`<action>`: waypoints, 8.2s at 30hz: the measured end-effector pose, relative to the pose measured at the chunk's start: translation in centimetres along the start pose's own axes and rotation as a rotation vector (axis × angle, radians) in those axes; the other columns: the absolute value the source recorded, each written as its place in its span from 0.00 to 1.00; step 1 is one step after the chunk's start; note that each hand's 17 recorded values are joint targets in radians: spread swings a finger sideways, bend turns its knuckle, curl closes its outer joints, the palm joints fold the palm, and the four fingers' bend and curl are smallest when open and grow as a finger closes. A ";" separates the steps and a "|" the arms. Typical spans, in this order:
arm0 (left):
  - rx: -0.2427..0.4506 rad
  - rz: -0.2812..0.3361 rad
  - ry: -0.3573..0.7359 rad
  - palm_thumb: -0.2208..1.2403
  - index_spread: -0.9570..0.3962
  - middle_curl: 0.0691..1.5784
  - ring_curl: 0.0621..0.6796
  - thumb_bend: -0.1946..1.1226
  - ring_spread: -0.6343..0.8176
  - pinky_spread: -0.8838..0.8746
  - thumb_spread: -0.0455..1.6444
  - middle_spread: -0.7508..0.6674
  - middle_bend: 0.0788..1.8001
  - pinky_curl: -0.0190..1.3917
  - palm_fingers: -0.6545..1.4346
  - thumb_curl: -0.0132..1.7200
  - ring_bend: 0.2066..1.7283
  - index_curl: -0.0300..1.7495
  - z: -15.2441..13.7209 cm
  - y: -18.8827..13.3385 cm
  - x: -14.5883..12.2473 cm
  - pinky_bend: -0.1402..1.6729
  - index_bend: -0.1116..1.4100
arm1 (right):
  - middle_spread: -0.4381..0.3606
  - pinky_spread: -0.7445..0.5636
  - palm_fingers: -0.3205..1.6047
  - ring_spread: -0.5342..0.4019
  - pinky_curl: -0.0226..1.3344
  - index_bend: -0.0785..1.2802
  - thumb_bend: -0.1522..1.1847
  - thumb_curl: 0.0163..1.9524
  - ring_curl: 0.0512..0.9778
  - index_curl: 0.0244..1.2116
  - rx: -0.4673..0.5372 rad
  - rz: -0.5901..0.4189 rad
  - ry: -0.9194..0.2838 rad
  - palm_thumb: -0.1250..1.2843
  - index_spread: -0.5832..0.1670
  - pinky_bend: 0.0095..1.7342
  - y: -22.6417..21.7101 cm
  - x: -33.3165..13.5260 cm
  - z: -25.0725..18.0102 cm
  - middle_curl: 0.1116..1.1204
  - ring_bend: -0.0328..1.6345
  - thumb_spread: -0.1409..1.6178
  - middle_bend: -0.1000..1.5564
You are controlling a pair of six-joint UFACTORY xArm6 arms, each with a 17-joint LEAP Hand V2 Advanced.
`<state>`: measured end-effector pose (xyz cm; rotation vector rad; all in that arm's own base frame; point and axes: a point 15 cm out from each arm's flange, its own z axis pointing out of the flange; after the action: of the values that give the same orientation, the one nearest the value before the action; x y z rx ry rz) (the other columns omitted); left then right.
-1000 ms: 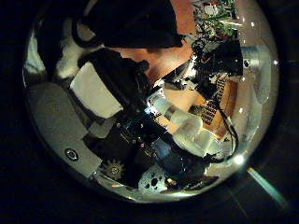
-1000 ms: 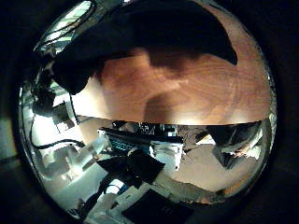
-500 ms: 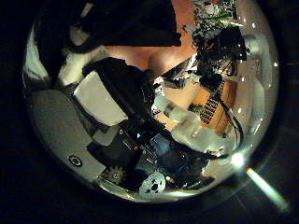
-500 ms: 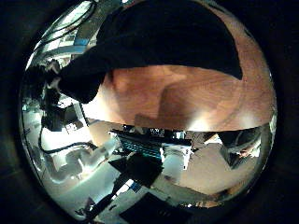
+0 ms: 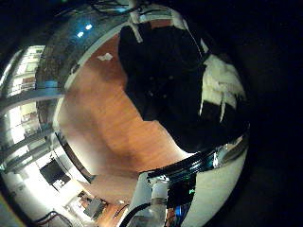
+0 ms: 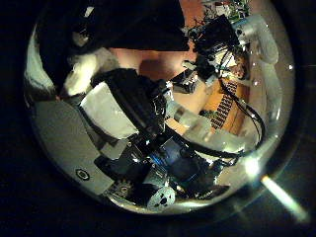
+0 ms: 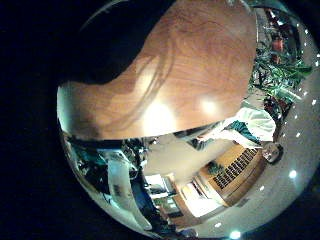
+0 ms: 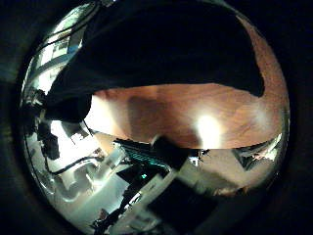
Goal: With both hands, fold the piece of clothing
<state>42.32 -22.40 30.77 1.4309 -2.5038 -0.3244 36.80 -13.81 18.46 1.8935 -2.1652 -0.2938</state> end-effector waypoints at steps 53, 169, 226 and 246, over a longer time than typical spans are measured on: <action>0.024 -0.045 -0.291 0.35 0.12 0.54 0.79 0.99 0.15 0.19 0.95 0.14 0.52 0.45 0.85 0.76 0.77 0.65 -1.6 -0.2 -6.1 0.78 0.24 | 0.26 0.38 0.64 0.30 0.67 0.75 0.14 0.21 0.76 0.82 0.036 -0.085 -0.199 0.73 0.27 0.72 3.4 -1.9 -6.2 0.83 0.84 0.90 0.78; 0.222 -0.099 -0.104 0.52 0.47 0.26 0.22 0.14 0.52 0.65 0.77 0.54 0.07 0.24 0.50 0.30 0.26 0.45 8.2 7.0 -12.6 0.21 0.40 | 0.22 0.30 0.78 0.27 0.48 0.67 0.12 0.26 0.62 0.64 0.005 -0.179 0.165 0.80 0.14 0.69 0.1 1.3 4.1 0.68 0.75 0.70 0.69; 0.033 -0.343 0.001 0.51 0.52 0.21 0.18 0.15 0.55 0.69 0.85 0.57 0.06 0.25 0.49 0.33 0.24 0.43 8.4 17.0 -20.2 0.19 0.32 | 0.24 0.25 0.28 0.25 0.50 0.12 0.10 0.28 0.62 0.66 0.201 -0.656 0.118 0.61 0.17 0.75 -4.0 -33.8 -10.0 0.57 0.79 0.81 0.45; 0.043 -0.321 -0.029 0.48 0.52 0.20 0.18 0.13 0.55 0.69 0.84 0.58 0.06 0.25 0.49 0.31 0.24 0.43 4.9 17.9 -13.7 0.19 0.32 | 0.32 0.68 0.21 0.48 0.34 0.21 0.10 0.19 0.35 0.34 0.251 -0.587 -0.081 0.40 0.16 0.52 1.4 -21.3 -17.3 0.32 0.56 0.81 0.30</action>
<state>32.99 -1.37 30.28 1.8602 -2.3103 -0.3518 43.60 7.73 34.15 2.6808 -1.7018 -0.2100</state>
